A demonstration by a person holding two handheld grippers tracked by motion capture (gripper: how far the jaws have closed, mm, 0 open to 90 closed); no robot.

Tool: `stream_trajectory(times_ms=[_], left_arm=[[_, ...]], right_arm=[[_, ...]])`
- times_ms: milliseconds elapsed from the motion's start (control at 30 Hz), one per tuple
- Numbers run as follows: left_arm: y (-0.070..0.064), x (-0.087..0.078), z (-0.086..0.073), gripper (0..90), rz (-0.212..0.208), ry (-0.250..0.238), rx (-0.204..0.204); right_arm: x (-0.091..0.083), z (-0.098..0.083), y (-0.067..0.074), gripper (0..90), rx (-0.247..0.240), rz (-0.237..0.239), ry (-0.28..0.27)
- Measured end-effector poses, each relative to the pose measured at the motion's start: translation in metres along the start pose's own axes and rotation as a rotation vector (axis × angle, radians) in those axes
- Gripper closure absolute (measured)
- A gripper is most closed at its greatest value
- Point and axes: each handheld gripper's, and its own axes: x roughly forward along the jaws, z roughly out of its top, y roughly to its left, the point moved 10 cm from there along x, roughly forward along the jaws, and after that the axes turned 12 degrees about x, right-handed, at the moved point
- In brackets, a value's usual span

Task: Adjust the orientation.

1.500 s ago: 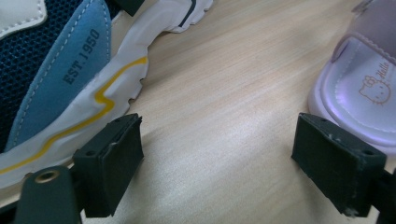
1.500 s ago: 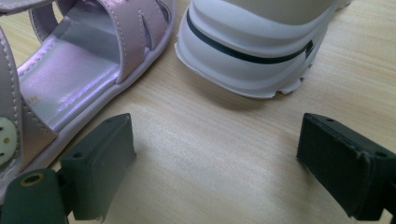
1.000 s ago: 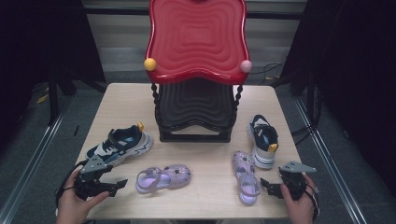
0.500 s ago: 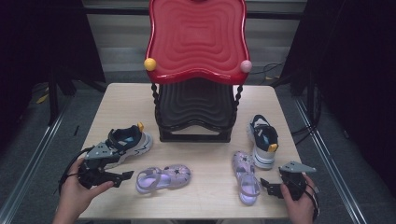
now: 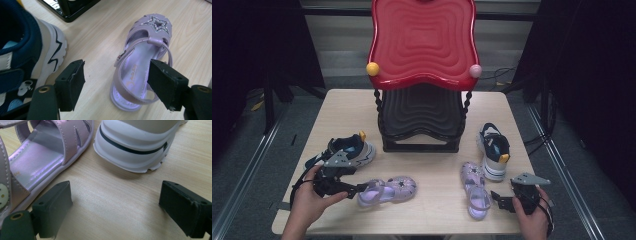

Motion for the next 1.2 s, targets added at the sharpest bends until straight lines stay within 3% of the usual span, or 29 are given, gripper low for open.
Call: stream_trajectory(times_ms=[633, 833, 1200], left_arm=[[-0.006, 0.020, 0.005, 40.6, -0.066, 0.052, 0.039], [-0.009, 0.024, 0.007, 42.3, -0.061, 0.039, 0.050], [-0.015, 0.033, 0.010, 47.6, -0.093, 0.029, 0.084]], right_arm=[[0.000, 0.000, 0.000, 10.4, -0.001, 0.000, 0.000], [0.000, 0.000, 0.000, 10.4, -0.001, 0.000, -0.001], [0.000, 0.000, 0.000, 10.4, 0.000, 0.000, 0.000]])
